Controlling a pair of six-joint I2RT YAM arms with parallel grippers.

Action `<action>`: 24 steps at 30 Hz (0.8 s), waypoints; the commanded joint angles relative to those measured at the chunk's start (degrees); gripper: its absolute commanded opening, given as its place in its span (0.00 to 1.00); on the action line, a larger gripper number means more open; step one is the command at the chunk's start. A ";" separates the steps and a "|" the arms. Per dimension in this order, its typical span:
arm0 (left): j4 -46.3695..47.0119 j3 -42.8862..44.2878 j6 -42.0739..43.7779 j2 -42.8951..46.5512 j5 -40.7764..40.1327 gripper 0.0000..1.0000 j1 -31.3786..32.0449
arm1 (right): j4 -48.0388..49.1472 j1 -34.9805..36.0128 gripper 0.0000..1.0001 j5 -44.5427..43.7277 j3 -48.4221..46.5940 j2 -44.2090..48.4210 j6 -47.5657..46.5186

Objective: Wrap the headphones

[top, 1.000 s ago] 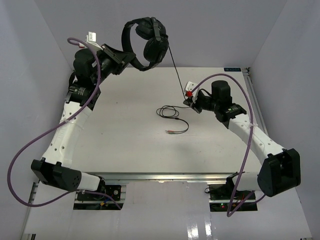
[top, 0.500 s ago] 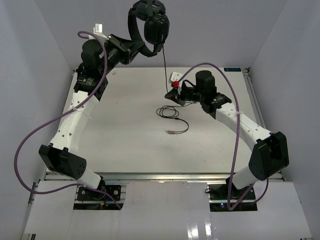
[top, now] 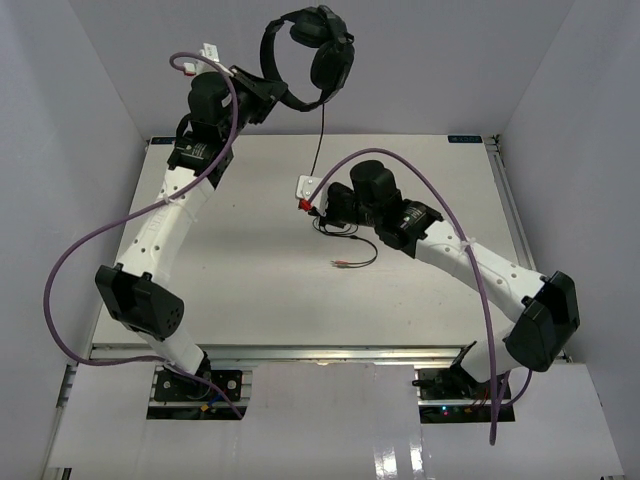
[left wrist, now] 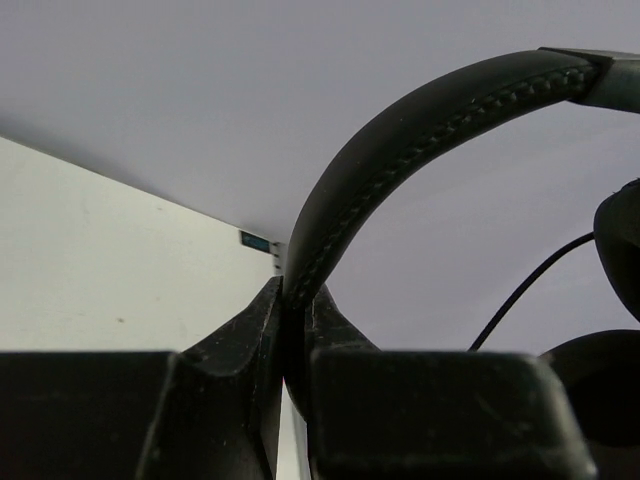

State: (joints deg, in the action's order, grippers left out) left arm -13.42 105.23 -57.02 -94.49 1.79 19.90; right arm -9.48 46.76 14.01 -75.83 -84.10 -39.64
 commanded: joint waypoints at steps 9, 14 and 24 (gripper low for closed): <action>2.70 -2.88 21.16 -1.44 -23.27 0.00 4.75 | -7.30 3.29 0.11 -14.06 -1.38 4.91 -8.92; 8.59 -8.30 21.04 0.42 -24.94 0.00 5.67 | -7.59 3.60 0.11 -14.60 -1.49 4.23 -8.25; 9.90 -5.78 14.89 7.35 -18.23 0.00 5.67 | -7.84 -9.65 0.17 19.39 2.67 7.75 1.54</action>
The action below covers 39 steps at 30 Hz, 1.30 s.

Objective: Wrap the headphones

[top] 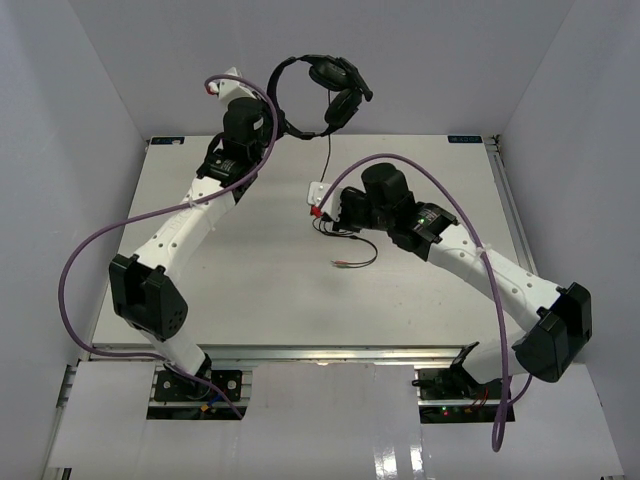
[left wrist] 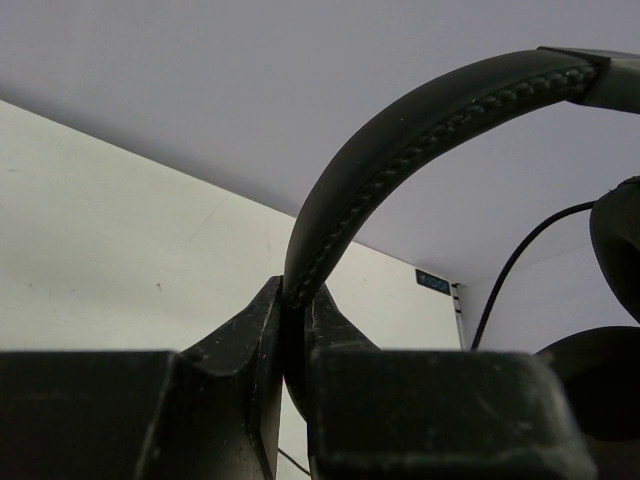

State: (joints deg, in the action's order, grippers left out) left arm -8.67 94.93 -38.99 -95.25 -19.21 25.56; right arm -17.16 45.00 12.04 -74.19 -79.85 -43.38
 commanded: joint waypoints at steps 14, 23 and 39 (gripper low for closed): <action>5.93 11.11 -7.56 16.09 8.35 0.00 0.01 | 0.25 -15.09 0.34 49.28 2.48 2.46 7.47; 5.57 16.74 -11.56 17.38 11.32 0.00 0.01 | 7.61 -15.38 0.51 54.27 1.38 -1.60 14.67; 2.30 24.73 -11.69 16.46 6.65 0.00 0.01 | 31.73 -11.73 0.58 54.49 15.15 -4.41 27.51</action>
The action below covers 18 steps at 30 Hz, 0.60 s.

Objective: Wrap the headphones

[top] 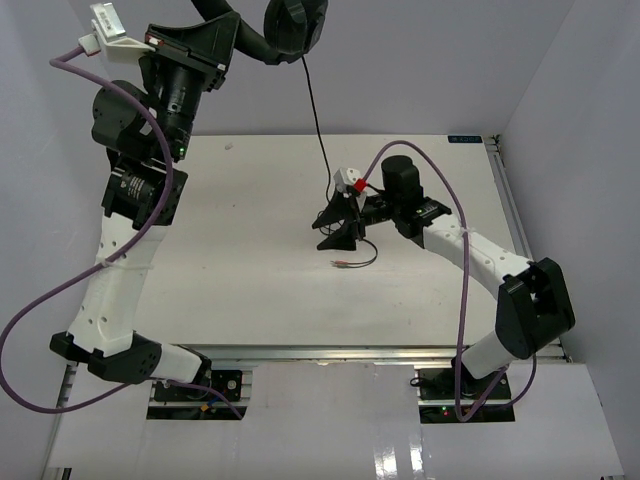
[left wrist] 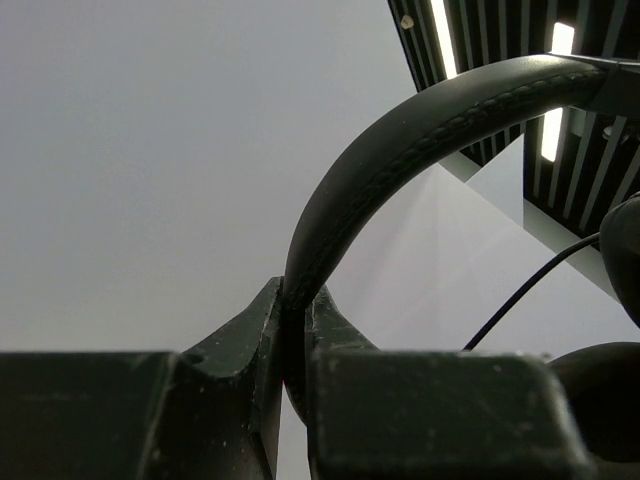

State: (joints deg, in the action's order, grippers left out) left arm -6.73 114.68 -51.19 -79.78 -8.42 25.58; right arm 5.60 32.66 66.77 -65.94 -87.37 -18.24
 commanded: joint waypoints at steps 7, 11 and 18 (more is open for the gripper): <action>-0.34 4.96 -0.15 -1.29 -15.01 0.00 -0.01 | 9.86 3.01 0.08 -14.54 16.22 8.55 0.95; 2.31 1.23 -1.43 -3.97 -20.35 0.00 -0.01 | -2.71 7.60 0.08 -31.26 11.15 8.93 -4.46; 3.21 0.11 3.79 -10.11 -27.69 0.00 -0.01 | -22.52 15.40 0.08 -55.88 -1.19 8.35 -17.33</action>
State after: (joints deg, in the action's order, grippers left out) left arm -5.04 115.44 -50.98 -87.50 -29.76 25.61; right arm -5.39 44.36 30.37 -60.55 -80.12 -26.06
